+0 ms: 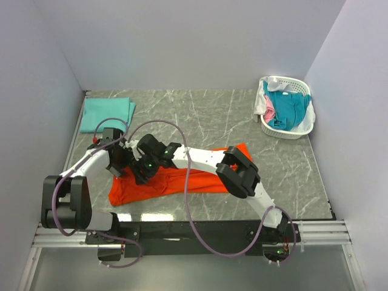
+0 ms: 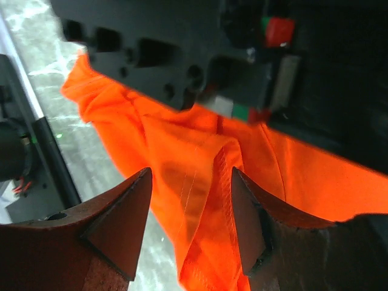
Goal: Fold and stack the t-shirts
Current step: Fold the tshirt
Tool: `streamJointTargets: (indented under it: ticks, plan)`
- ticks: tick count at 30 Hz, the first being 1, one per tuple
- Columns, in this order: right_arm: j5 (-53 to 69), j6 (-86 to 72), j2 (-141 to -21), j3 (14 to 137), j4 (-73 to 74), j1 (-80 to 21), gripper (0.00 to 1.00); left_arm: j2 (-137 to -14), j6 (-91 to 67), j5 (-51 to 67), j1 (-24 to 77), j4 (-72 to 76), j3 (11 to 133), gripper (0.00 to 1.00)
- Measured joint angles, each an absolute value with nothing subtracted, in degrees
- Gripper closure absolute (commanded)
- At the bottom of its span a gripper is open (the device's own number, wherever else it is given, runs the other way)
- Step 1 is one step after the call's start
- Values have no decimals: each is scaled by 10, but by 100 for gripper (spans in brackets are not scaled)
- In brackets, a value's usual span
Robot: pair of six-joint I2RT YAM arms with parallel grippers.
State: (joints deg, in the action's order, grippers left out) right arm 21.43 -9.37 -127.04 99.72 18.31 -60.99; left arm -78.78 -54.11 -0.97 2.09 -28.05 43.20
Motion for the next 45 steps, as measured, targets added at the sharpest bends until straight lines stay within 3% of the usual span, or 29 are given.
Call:
streamJointTargets:
  ticks: [8, 24, 36, 45]
  plan:
    - [226, -94, -1306, 1021, 188, -627, 40, -789, -541, 3, 15, -259, 425, 1]
    - [240, -72, -1188, 948, 188, -710, 40, -763, -540, 6, 4, -260, 414, 1]
    - [163, -117, -1076, 848, 132, -656, 40, -722, -541, -5, 4, -287, 414, 1]
    - [139, -157, -1105, 847, 135, -594, 47, -693, -540, -9, 4, -295, 414, 1]
